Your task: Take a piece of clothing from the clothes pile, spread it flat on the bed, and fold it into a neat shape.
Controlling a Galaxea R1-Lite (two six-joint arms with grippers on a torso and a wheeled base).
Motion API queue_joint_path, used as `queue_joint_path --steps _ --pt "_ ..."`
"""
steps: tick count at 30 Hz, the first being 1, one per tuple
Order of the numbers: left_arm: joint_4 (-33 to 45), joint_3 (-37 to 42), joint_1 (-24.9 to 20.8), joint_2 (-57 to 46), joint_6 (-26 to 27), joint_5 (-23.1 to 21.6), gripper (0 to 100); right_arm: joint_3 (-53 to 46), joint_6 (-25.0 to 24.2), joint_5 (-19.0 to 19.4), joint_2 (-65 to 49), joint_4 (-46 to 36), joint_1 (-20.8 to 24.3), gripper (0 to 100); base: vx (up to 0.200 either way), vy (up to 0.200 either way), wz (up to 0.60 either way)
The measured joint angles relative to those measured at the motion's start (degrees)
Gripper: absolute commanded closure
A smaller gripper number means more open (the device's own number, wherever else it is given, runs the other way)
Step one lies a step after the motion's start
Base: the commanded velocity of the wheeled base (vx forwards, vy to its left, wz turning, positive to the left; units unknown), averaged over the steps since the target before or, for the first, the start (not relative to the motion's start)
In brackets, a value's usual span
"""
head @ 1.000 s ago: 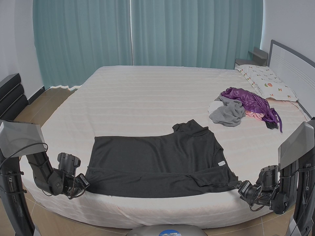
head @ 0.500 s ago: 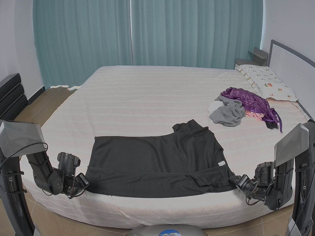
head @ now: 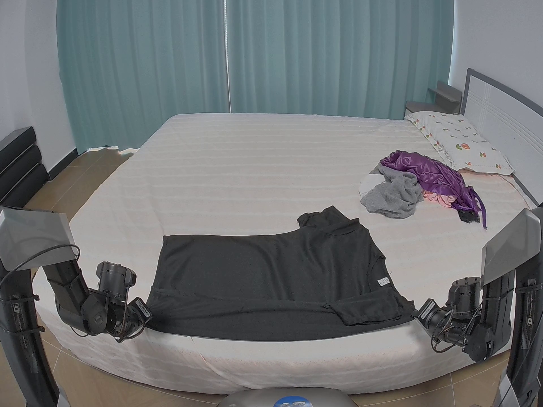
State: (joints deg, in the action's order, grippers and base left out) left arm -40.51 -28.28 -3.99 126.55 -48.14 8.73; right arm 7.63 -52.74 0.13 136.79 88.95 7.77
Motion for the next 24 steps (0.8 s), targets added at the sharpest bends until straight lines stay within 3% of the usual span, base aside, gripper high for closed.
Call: queue_joint_path --steps 21,22,23,24 --pt "0.6 2.2 0.2 -1.6 2.6 0.0 100 -3.9 3.1 0.6 0.9 0.0 -0.2 100 0.000 0.000 0.00" --pt "0.6 2.3 0.1 -1.5 2.6 -0.1 0 -3.8 3.2 0.6 1.2 0.0 -0.2 100 0.000 0.000 0.00" --pt "0.6 2.3 0.1 -1.5 2.6 -0.2 0 -3.7 3.3 0.6 1.4 0.0 -0.2 100 0.000 0.000 0.00" --pt "0.6 2.3 0.1 -1.5 2.6 -0.2 0 -3.6 3.3 0.7 1.6 0.0 -0.1 0 0.000 0.000 0.00"
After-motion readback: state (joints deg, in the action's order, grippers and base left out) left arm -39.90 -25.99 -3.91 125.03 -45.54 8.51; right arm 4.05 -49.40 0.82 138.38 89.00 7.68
